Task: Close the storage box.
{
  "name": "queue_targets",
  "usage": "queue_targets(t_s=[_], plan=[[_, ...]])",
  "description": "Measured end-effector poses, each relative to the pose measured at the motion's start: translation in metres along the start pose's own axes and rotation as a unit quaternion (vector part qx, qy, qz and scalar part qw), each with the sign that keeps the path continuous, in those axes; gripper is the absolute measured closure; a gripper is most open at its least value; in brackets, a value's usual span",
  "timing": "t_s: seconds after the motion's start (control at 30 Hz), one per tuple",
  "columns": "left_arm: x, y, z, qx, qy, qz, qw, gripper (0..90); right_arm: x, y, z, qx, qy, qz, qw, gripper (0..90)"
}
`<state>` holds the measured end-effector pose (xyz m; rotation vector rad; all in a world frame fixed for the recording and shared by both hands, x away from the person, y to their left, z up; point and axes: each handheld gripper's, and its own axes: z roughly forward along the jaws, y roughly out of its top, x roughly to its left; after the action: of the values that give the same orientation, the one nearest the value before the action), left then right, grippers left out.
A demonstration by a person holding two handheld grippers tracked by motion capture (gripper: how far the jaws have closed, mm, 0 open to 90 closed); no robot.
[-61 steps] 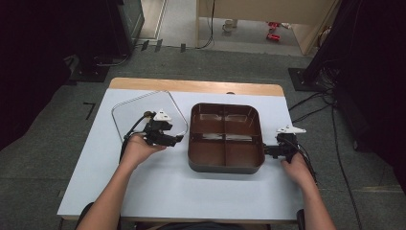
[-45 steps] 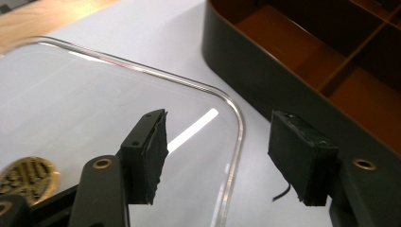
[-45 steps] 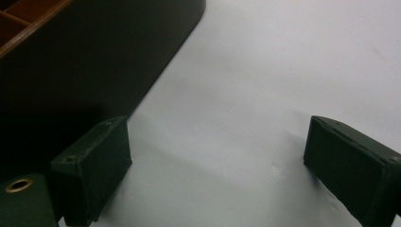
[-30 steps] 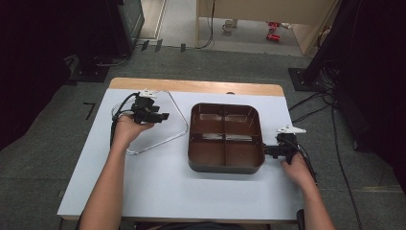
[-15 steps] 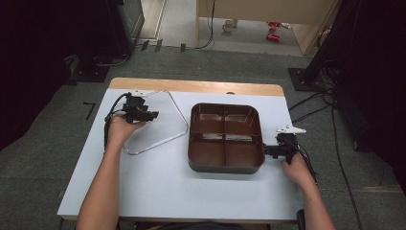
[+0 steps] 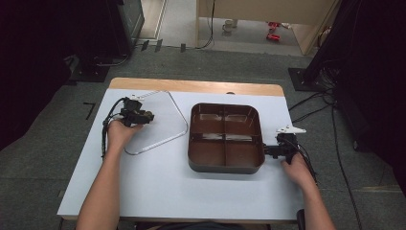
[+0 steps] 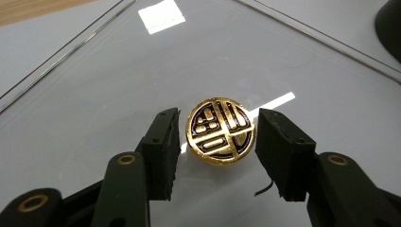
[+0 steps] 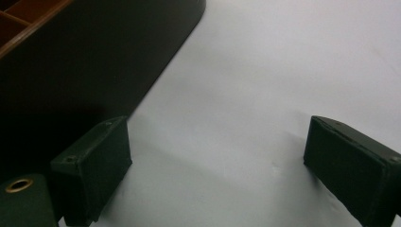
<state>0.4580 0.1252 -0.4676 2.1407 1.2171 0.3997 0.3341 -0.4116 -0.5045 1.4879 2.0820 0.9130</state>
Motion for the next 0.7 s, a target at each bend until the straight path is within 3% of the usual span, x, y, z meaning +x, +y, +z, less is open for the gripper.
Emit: queue_targets(t_s=[0.13, 0.7], plan=[[-0.0031, 0.0002, 0.003, 0.005, 0.011, 0.004, 0.9999, 57.9, 0.0, 0.0, 0.0, 0.0, 0.0, 0.0, 1.0, 7.7], [-0.0014, 0.0046, -0.0011, 0.026, 0.016, -0.01, 0.9995, 59.4, 0.0, 0.0, 0.0, 0.0, 0.0, 0.0, 1.0, 7.7]])
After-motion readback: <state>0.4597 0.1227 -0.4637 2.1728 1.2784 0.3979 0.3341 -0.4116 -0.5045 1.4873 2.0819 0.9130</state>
